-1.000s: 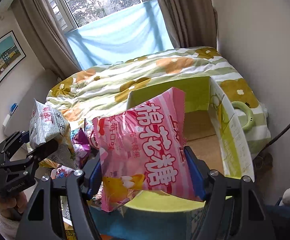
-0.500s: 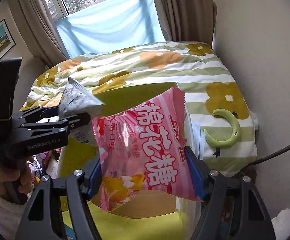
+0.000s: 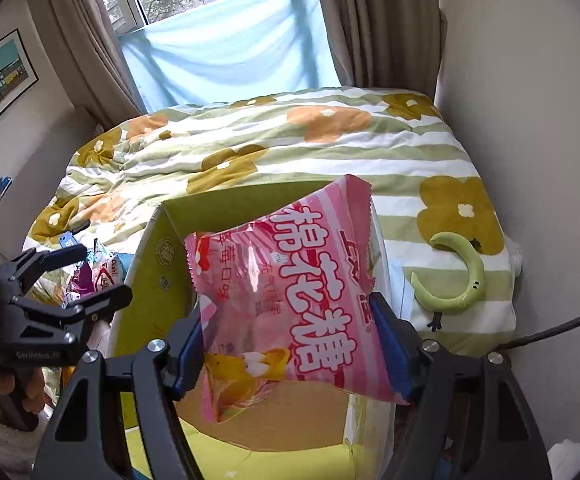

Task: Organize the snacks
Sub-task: 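Carry both bags over the yellow box and open both tools to drop them, then withdraw both open tools from the box back toward the snack pile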

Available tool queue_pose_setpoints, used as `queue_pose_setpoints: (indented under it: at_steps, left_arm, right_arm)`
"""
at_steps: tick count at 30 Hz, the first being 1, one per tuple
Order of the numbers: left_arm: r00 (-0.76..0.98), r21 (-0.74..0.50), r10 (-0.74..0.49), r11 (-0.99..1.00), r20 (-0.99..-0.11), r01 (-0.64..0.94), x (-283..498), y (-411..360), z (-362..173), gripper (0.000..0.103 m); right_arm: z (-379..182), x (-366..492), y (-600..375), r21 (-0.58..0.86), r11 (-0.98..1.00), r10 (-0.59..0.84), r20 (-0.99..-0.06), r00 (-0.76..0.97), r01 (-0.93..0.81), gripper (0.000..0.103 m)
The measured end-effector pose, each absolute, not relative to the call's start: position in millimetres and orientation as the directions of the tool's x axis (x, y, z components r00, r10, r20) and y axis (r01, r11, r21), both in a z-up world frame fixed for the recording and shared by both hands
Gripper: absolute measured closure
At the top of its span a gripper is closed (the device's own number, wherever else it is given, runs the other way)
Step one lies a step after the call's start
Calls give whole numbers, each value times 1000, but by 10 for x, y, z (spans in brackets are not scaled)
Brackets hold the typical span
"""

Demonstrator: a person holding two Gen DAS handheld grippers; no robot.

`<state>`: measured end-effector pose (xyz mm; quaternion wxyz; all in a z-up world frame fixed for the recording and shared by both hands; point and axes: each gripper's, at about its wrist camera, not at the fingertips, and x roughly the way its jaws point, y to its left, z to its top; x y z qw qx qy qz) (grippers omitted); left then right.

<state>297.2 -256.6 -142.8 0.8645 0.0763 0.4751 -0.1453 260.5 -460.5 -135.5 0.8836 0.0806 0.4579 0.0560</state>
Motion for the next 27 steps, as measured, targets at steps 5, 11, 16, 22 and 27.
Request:
queue_pose_setpoints:
  at_steps: [5,11,16,22,27]
  left_arm:
    - [515,25,-123,962,-849,271,2937,-2420,-1431,2]
    - [514,-12,-116,979,-850,201,2841,-2229,-1505,2]
    - [517,9,-81,985,-852,170,2684,-2182,-1562,2]
    - [539,23,-74,985,-839,170,2439,-2097,-1389,2]
    - [593,25,-90,983,-800,182,2228,-1935,-1131,2]
  right_arm:
    - [-1477,2922,-4484,205,977,203,-783,588,-65,26]
    - [-1566,3004,-4474,141,988,152,-745,649,-70,16]
    - [-1655,2919,-4553,113,992,126,-785,606,-60,16]
    - [-1628,2781,-4632,106,994,107,-792,601,-38,16]
    - [-1400,2605,-4591,113,993,110,-770,629,-36,16]
